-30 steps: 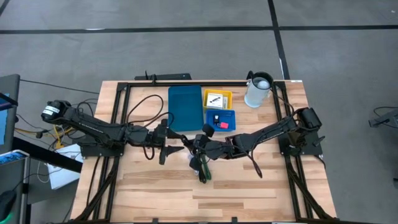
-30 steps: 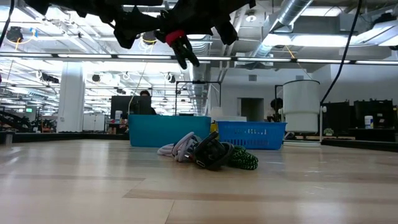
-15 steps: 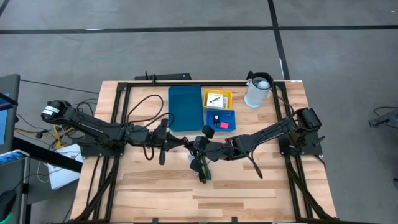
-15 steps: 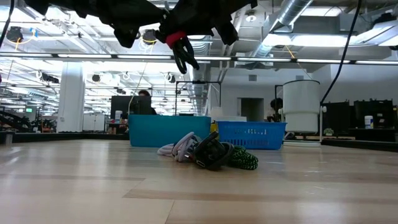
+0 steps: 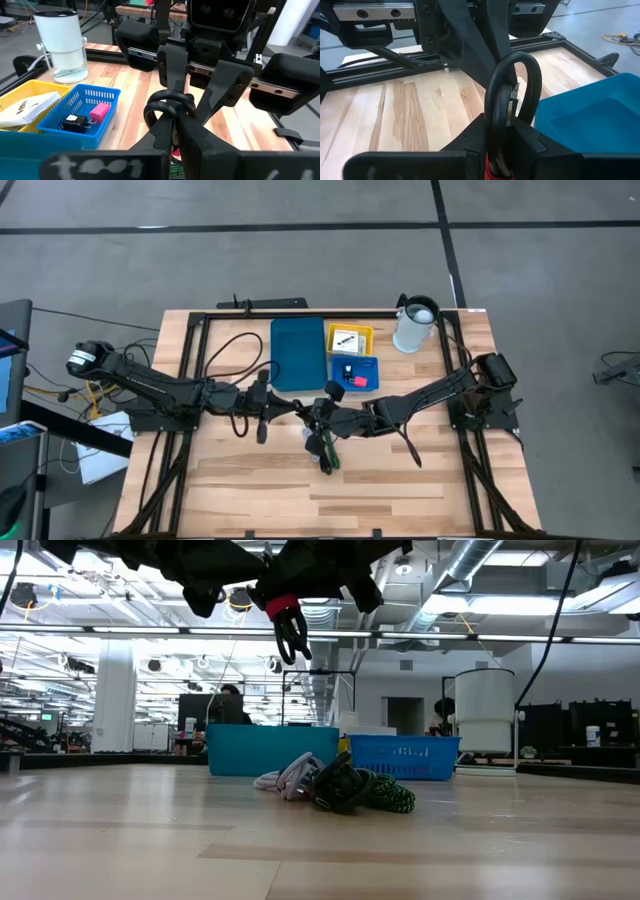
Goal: Pick and place items into bin
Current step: Put the right black charger cable into the big dark blue bin, then put the white charger cable into the big dark blue bin
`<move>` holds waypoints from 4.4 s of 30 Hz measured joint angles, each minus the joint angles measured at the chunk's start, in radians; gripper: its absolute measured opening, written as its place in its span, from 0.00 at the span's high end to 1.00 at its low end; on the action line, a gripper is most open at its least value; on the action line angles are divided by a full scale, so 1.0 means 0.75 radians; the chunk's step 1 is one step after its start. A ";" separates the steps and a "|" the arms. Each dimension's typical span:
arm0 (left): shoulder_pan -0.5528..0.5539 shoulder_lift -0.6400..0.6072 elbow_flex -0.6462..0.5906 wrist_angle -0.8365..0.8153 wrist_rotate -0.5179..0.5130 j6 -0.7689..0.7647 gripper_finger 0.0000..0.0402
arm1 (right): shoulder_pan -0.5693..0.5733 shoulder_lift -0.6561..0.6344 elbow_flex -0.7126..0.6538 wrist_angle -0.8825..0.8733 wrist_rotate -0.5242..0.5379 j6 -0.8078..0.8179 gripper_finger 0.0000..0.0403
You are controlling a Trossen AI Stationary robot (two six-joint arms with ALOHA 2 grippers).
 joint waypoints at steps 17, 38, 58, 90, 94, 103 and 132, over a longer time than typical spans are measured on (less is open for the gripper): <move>0.046 0.000 0.000 -0.006 -0.079 0.043 1.00 | -0.015 0.000 0.000 0.000 0.010 0.002 0.61; 0.333 0.001 -0.003 -0.086 -0.142 0.112 1.00 | -0.024 -0.002 -0.027 -0.018 -0.010 0.003 0.35; 0.506 0.001 -0.004 -0.061 -0.134 0.133 0.81 | -0.029 -0.002 -0.028 -0.081 0.001 0.071 0.35; 0.123 0.001 0.201 -0.833 0.387 0.318 0.78 | 0.063 -0.005 -0.028 -1.296 -0.301 0.819 0.35; 0.119 0.037 0.281 -0.926 0.387 0.396 0.77 | 0.061 -0.005 -0.028 -1.444 -0.210 0.889 0.35; 0.110 0.447 0.518 -1.087 0.349 0.436 0.64 | 0.043 -0.006 -0.027 -1.817 0.024 0.859 0.35; 0.042 0.875 0.890 -1.270 0.344 0.671 0.55 | 0.185 -0.006 -0.027 -2.090 0.095 0.660 0.35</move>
